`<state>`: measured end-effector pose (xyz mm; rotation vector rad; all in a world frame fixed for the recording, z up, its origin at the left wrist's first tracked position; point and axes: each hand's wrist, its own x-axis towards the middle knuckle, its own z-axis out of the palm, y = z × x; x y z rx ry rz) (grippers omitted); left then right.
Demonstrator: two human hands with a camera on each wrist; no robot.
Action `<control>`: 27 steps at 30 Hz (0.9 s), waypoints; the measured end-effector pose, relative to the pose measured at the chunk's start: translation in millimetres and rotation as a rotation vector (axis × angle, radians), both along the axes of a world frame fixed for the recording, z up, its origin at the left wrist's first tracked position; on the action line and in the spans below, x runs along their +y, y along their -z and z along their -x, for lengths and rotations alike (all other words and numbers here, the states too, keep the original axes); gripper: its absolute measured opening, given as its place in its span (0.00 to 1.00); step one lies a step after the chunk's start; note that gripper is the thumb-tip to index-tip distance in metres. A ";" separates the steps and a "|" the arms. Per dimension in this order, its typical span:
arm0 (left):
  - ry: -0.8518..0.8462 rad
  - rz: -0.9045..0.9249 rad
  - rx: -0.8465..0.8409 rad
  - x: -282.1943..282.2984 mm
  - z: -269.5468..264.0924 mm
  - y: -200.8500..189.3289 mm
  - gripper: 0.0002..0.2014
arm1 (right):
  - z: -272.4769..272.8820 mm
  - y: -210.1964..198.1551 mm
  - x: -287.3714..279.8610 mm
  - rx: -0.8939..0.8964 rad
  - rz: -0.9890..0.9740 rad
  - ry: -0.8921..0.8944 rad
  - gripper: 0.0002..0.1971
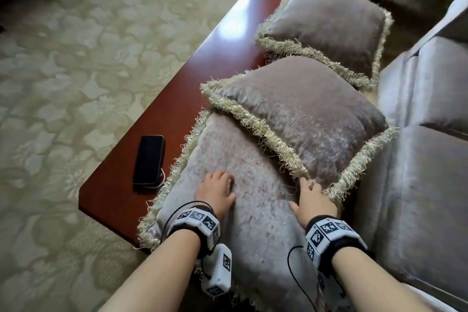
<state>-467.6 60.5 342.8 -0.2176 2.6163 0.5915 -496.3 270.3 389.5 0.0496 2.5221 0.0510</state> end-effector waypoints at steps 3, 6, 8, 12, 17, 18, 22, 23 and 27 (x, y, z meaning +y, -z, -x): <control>-0.056 0.020 0.014 -10.8 5.6 6.4 0.31 | -34.1 18.5 -4.9 0.076 0.079 0.080 0.40; -0.096 0.080 0.016 -31.1 9.9 13.2 0.48 | -68.4 33.2 -1.9 0.096 0.093 0.150 0.38; -0.107 0.120 0.001 -45.9 10.0 18.5 0.56 | -76.8 41.6 2.5 0.171 0.113 0.151 0.37; -0.126 0.121 -0.063 -64.2 6.5 30.5 0.60 | -74.3 48.9 7.5 0.179 0.065 0.193 0.38; -0.208 -0.014 -0.174 -70.9 4.4 46.2 0.61 | -60.5 83.0 30.6 -0.029 0.158 0.466 0.57; -0.213 -0.036 -0.194 -73.1 5.3 50.0 0.62 | -59.4 88.5 35.7 -0.051 0.204 0.471 0.59; -0.192 -0.072 -0.218 -83.7 12.4 66.0 0.63 | -57.2 105.2 49.6 -0.042 0.330 0.489 0.69; -0.179 -0.065 -0.221 -87.1 14.0 68.5 0.64 | -57.8 110.7 52.4 -0.045 0.358 0.509 0.72; -0.152 -0.159 -0.239 -99.0 17.9 79.0 0.63 | -57.2 116.0 57.6 -0.054 0.435 0.609 0.71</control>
